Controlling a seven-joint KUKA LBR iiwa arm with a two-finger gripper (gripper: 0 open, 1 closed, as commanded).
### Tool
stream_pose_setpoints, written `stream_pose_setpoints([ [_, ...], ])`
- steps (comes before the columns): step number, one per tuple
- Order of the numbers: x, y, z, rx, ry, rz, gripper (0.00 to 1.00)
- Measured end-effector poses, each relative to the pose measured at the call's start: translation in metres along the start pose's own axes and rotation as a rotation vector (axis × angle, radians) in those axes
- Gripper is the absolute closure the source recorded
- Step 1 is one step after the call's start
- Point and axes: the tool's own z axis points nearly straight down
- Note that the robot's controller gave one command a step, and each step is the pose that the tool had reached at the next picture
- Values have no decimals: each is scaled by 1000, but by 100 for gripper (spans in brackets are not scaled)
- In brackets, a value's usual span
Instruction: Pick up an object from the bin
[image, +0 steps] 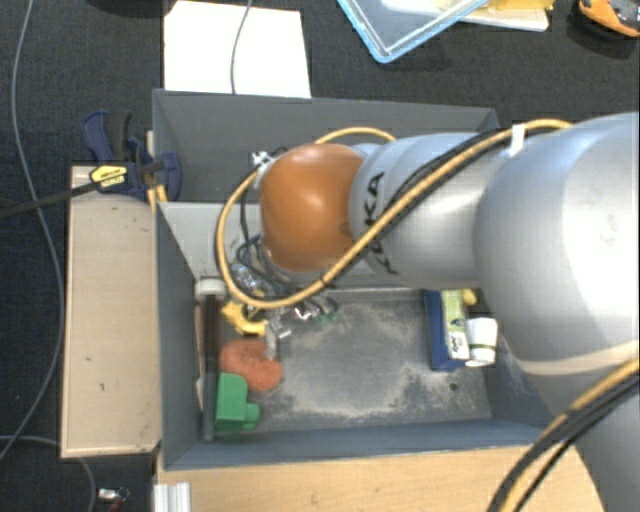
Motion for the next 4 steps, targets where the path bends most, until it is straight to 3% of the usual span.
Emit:
stream_pose_setpoints([
  [1, 7, -5, -22, 0, -2, -456, 0],
  [2, 46, 15, -8, -2, 0, -300, 0],
  [3, 46, 37, 5, 0, -5, 35, 0],
  [4, 28, 18, 11, -2, -3, 35, 0],
])
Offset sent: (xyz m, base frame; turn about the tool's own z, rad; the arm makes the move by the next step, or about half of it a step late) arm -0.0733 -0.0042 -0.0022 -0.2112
